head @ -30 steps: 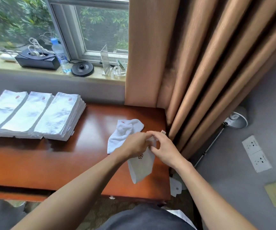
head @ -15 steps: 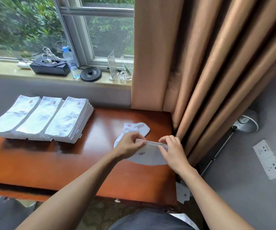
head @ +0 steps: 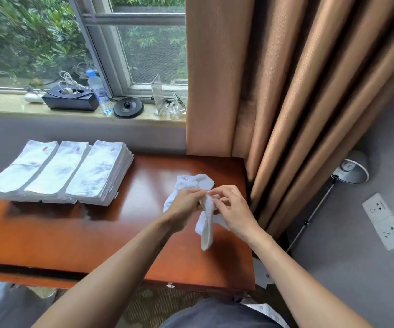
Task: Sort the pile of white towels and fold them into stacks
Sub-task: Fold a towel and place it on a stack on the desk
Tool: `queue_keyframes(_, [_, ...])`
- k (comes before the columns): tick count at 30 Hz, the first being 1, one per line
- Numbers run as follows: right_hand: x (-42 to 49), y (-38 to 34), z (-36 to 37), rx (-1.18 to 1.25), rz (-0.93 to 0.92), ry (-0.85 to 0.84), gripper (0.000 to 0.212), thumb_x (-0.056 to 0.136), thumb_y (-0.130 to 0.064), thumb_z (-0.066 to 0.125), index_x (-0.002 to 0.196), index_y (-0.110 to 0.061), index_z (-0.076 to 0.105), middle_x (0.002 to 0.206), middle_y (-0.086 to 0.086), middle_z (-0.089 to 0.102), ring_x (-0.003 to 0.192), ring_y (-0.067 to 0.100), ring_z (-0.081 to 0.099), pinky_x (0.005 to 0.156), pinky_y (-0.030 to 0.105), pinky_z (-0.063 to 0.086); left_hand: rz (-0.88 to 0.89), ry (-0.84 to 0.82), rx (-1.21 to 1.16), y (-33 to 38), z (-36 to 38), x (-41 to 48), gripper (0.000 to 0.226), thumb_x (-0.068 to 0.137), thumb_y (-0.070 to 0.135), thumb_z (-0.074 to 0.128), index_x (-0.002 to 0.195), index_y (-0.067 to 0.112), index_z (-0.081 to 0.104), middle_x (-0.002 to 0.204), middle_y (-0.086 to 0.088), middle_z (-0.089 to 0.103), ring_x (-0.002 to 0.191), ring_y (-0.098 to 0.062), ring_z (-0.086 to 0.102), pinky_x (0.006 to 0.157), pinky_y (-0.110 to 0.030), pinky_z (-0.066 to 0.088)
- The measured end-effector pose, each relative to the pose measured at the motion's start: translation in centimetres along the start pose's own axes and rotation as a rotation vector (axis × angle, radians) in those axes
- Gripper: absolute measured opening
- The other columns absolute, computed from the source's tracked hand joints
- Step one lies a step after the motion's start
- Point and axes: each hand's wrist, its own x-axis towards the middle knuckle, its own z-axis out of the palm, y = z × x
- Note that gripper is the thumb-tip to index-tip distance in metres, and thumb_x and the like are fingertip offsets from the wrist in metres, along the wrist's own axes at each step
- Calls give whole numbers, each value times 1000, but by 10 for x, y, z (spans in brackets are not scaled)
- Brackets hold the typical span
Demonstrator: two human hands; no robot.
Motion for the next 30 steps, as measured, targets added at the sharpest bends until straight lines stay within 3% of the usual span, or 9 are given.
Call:
queue_keyframes(2, [0, -1, -1, 1, -15, -29, 20, 100, -5, 63, 109, -19, 75, 120, 0, 52, 92, 21, 66, 85, 30, 60, -38, -64, -124, -1, -5, -3, 30, 98, 3, 51, 121, -12, 65, 118, -26, 72, 109, -32, 71, 98, -39, 55])
queue_keyframes(5, [4, -3, -5, -28, 12, -35, 9, 100, -8, 66, 101, -15, 70, 115, 3, 55, 85, 25, 67, 84, 39, 59, -46, -96, -133, -1, -11, -7, 27, 95, -6, 46, 114, -8, 64, 110, -20, 67, 95, -20, 66, 86, -29, 54])
queue_keyframes(10, [4, -1, -3, -68, 31, -23, 9, 102, -19, 65, 95, -14, 61, 104, 3, 61, 80, 19, 64, 81, 42, 54, 13, -69, -69, -8, -4, -10, 21, 101, 9, 61, 111, -5, 74, 111, -21, 73, 98, -23, 68, 94, -35, 54])
queue_keyframes(12, [6, 0, -4, -97, 41, -18, 8, 103, -22, 63, 96, -17, 61, 104, 1, 63, 88, 18, 62, 86, 41, 52, 43, -58, -3, -8, -3, -11, 21, 102, 13, 61, 110, 3, 77, 110, -18, 75, 96, -21, 70, 94, -36, 56])
queue_keyframes(16, [8, 1, -6, -123, 54, -14, 10, 105, -22, 59, 97, -17, 61, 100, 0, 65, 91, 16, 62, 89, 40, 51, 152, 58, 223, -5, -2, -12, 20, 100, 24, 60, 102, 13, 77, 90, 0, 76, 80, -8, 66, 72, -25, 52])
queue_keyframes(21, [8, -1, -6, -91, 42, -24, 12, 106, -23, 55, 98, -15, 58, 91, 2, 67, 79, 18, 66, 79, 44, 56, 258, 151, 498, 3, 2, -10, 22, 101, 19, 54, 97, 16, 76, 91, 4, 75, 84, -5, 64, 74, -21, 50])
queue_keyframes(23, [10, -2, -6, -63, 45, -26, 13, 107, -24, 55, 96, -17, 57, 87, 2, 67, 72, 17, 67, 71, 41, 57, 263, 165, 536, 6, 1, -11, 22, 102, 18, 55, 94, 15, 75, 89, 4, 74, 83, -6, 62, 74, -23, 49])
queue_keyframes(27, [14, -3, -8, -94, 59, -7, 15, 107, -28, 52, 93, -24, 54, 75, -6, 69, 65, 11, 69, 61, 16, 46, 278, 168, 584, 12, 0, -11, 23, 103, 18, 55, 100, 12, 77, 96, 1, 76, 87, -8, 63, 81, -33, 52])
queue_keyframes(30, [19, -4, -8, -151, 57, -25, 15, 107, -31, 51, 93, -26, 52, 73, -5, 69, 71, 11, 69, 67, 26, 50, 321, 148, 630, 14, 1, -13, 24, 103, 19, 55, 101, 13, 78, 95, 5, 75, 85, -6, 63, 77, -26, 51])
